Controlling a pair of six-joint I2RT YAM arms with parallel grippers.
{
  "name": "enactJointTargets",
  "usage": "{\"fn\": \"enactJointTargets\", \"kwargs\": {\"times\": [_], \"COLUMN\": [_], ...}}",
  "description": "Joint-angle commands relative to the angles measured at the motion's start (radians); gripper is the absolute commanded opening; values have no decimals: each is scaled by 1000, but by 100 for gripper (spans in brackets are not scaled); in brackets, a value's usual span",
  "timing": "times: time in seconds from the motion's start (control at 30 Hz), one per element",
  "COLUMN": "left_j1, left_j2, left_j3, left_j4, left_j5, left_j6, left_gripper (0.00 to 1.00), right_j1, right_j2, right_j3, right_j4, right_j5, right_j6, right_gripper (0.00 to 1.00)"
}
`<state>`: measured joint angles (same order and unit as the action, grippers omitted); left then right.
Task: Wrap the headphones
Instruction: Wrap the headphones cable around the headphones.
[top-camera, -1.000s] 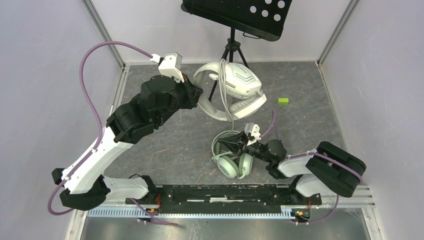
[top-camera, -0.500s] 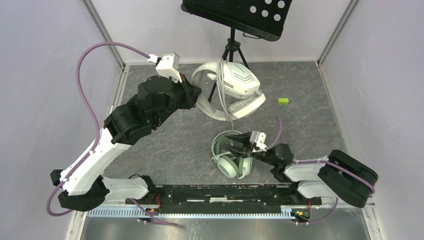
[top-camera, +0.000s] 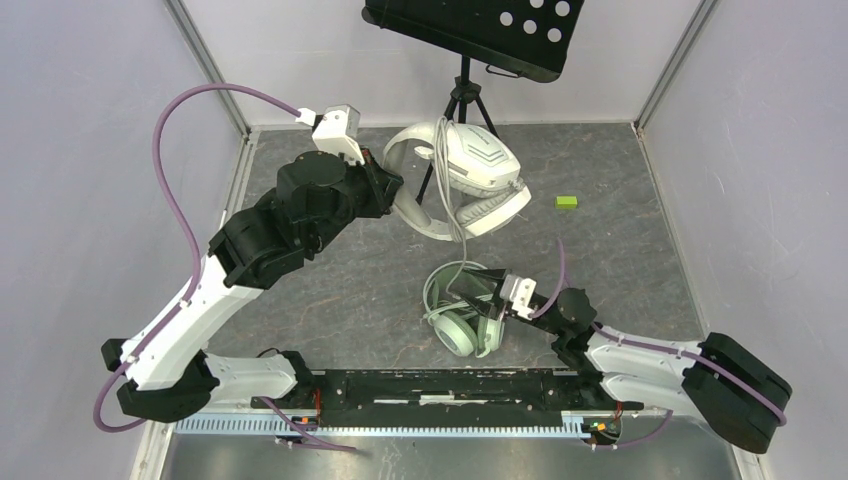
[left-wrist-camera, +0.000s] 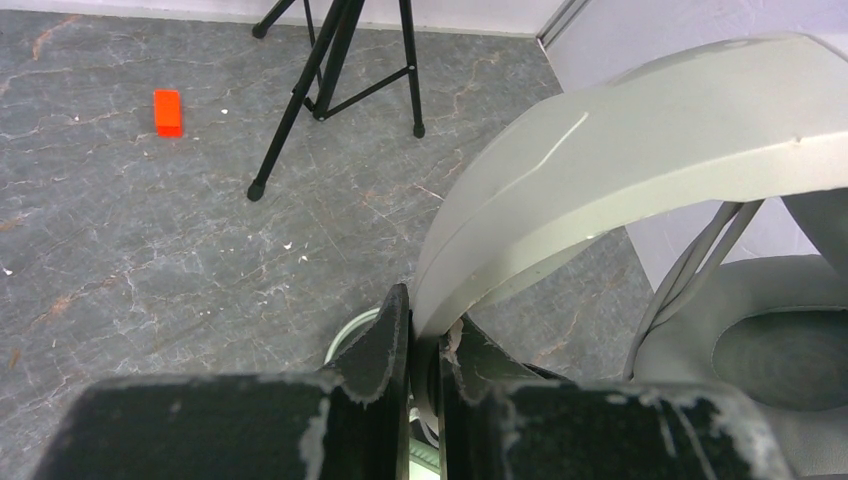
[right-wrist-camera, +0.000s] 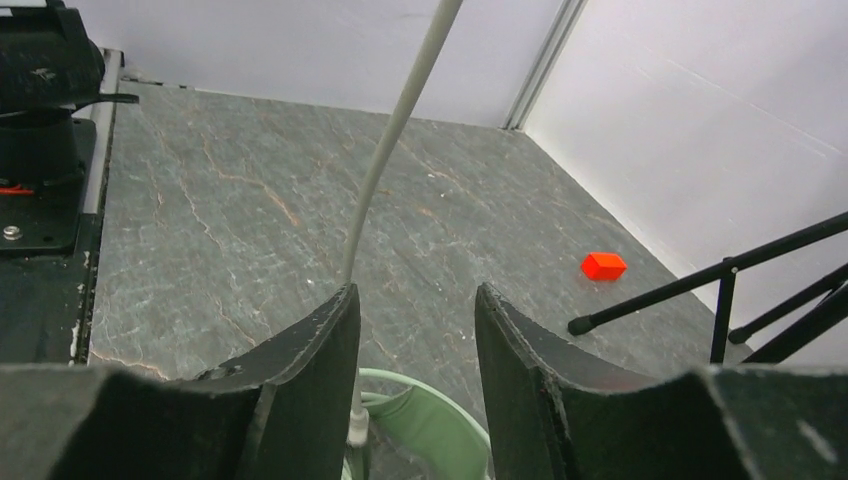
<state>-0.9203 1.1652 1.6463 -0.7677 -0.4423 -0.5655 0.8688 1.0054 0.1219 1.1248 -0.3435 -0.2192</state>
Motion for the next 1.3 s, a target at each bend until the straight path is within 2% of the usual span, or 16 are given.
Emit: {"fn": "enactJointTargets", "kwargs": {"times": [0.0, 0.3, 0.57, 0.8, 0.87, 0.93, 1.03, 1.1, 1.27], "left_j1": [2, 2, 2, 2, 2, 2, 1, 2, 4], "left_j2": [-11, -11, -11, -20, -24, -28, -35, -38, -50], "left_j3": [49, 50, 45, 40, 35, 32, 33, 37, 37], "left_j4": [143, 148, 154, 156, 159, 159, 159, 160, 180], "left_j5": [6, 14, 29, 44, 47, 52, 71, 90, 178], "left_j6": [-63, -64, -68, -71, -72, -73, -73, -74, -85], "left_gripper": [2, 2, 2, 2, 2, 2, 2, 2, 2], "right_j1": [4, 4, 4, 5, 4, 4, 2, -3, -22], "right_j2": [36, 177, 275, 337, 344, 350, 345, 335, 293], "right_j3": [12, 16, 44, 54, 59, 58, 48, 42, 48], "right_j4": [28, 138, 159, 196, 197, 197, 196, 192, 141], "right_j5": [22, -54, -39, -20, -21, -16, 21, 47, 94], "right_j6": [-13, 53, 52, 63, 64, 61, 47, 41, 18], "right_gripper": [51, 51, 50, 40, 30, 16, 4, 0, 0]}}
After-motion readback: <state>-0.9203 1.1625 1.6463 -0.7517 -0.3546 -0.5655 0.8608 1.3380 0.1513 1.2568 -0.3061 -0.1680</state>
